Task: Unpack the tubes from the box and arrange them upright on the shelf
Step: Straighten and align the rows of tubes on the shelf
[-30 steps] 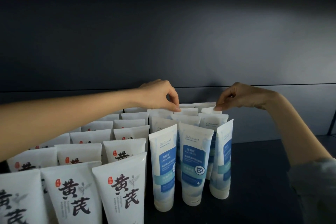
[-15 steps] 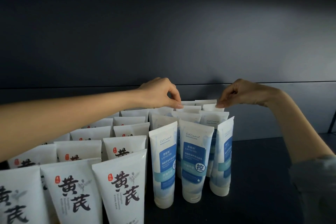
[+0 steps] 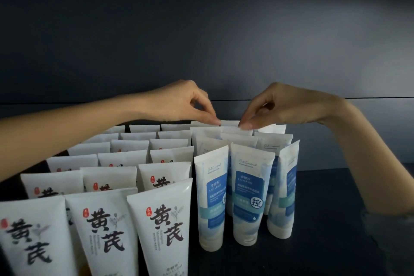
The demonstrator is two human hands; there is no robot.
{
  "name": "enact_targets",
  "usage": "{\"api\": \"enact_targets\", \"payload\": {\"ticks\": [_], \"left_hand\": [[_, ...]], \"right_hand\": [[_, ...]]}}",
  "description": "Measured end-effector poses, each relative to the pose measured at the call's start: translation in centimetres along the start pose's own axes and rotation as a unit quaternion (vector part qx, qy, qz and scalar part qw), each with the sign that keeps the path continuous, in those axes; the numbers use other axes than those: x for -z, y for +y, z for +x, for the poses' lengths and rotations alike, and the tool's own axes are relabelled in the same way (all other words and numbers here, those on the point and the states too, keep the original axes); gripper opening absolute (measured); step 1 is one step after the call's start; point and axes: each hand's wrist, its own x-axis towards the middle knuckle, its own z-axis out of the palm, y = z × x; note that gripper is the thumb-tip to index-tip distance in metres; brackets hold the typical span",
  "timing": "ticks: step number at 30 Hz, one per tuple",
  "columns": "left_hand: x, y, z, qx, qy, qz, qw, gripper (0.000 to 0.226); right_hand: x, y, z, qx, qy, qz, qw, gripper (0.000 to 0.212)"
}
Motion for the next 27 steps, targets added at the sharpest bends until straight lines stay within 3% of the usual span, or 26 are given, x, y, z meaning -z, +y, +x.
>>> {"api": "enact_targets", "payload": {"ticks": [3,6,9,16,27], "left_hand": [[0.0,0.0,-1.2,0.021,-0.041,-0.002,0.999,0.025],[-0.7,-0.2,-1.7,0.034,-0.056,0.048,0.997,0.030],[-0.9,-0.4,-2.0,0.047,-0.042,0.073,0.995,0.039],[-0.9,-0.7,-2.3,0.059,-0.026,0.099,0.993,0.020],[-0.9,-0.7,-2.5,0.064,-0.012,0.106,0.992,0.018]], "right_hand": [[-1.1,-0.5,0.8,0.003,-0.031,-0.030,0.999,0.017],[-1.5,-0.2,1.0,-0.008,-0.034,-0.042,0.999,0.008],[-1.6,0.2,1.0,-0.013,-0.028,-0.054,0.998,0.010],[-1.4,0.4,0.9,-0.008,-0.022,-0.047,0.999,0.013],[-1.1,0.5,0.7,-0.006,-0.021,-0.062,0.998,0.015]]}}
